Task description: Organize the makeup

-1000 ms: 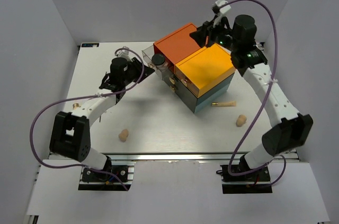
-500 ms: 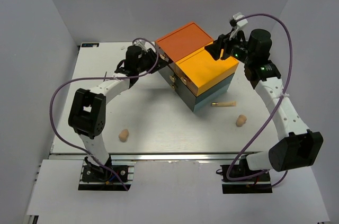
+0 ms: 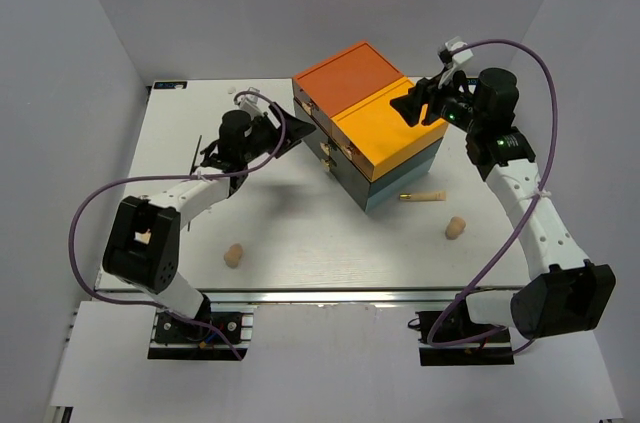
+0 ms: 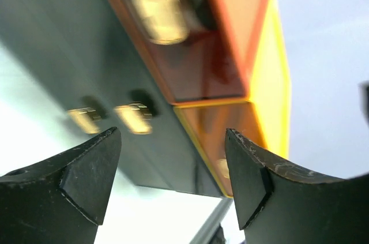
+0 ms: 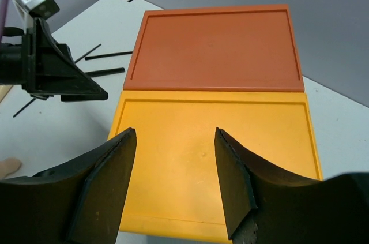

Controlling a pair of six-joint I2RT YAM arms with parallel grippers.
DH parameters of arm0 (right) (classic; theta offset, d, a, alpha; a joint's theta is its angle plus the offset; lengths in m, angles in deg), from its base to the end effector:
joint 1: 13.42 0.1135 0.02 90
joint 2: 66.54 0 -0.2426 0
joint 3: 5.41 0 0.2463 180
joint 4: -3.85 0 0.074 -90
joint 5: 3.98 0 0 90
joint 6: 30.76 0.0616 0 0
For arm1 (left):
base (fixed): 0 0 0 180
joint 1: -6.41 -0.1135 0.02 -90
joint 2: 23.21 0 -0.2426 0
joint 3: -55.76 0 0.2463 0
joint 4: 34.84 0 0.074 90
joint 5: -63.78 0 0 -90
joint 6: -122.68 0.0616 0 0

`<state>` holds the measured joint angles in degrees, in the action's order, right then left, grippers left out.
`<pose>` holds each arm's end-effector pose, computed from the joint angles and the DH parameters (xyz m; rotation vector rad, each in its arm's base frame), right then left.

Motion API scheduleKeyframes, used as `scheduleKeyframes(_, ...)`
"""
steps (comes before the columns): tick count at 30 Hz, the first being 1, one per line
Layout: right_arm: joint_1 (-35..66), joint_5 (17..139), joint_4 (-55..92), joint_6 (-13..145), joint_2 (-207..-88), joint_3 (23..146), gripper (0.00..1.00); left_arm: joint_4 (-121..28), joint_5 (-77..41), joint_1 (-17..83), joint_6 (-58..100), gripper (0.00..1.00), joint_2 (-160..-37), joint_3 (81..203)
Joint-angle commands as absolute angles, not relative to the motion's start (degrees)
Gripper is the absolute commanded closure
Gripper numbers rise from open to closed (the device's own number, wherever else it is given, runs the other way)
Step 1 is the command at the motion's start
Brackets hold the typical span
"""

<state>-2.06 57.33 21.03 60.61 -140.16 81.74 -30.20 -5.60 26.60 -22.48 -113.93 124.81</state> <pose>0.3068 0.0918 0.3957 -0.5258 1.5725 0.5775 0.3471 -0.1508 0.2266 -0.3485 2.0129 -1.2066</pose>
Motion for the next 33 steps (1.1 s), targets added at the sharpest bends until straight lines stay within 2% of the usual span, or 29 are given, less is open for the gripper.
scheduleKeyframes(1, -2.43, 56.66, 19.27, 61.44, -138.78, 80.93, 0.38, -24.07, -1.09, 28.12, -24.54, 0.18, -112.67, 125.40)
scheduleKeyframes(7, -2.52, 57.10, 19.54, 61.27, -137.91, 80.32, 0.37, -25.55, -0.47, 31.89, -24.54, 0.19, -117.07, 129.35)
scheduleKeyframes(12, -2.96, 57.54, 19.80, 60.82, -136.85, 79.88, 0.37, -25.30, 0.14, 33.83, -25.06, 0.23, -119.36, 129.89)
scheduleKeyframes(33, -3.57, 57.19, 19.45, 61.00, -137.03, 79.44, 0.37, -20.11, -0.65, 38.32, -29.99, 0.29, -118.31, 126.02)
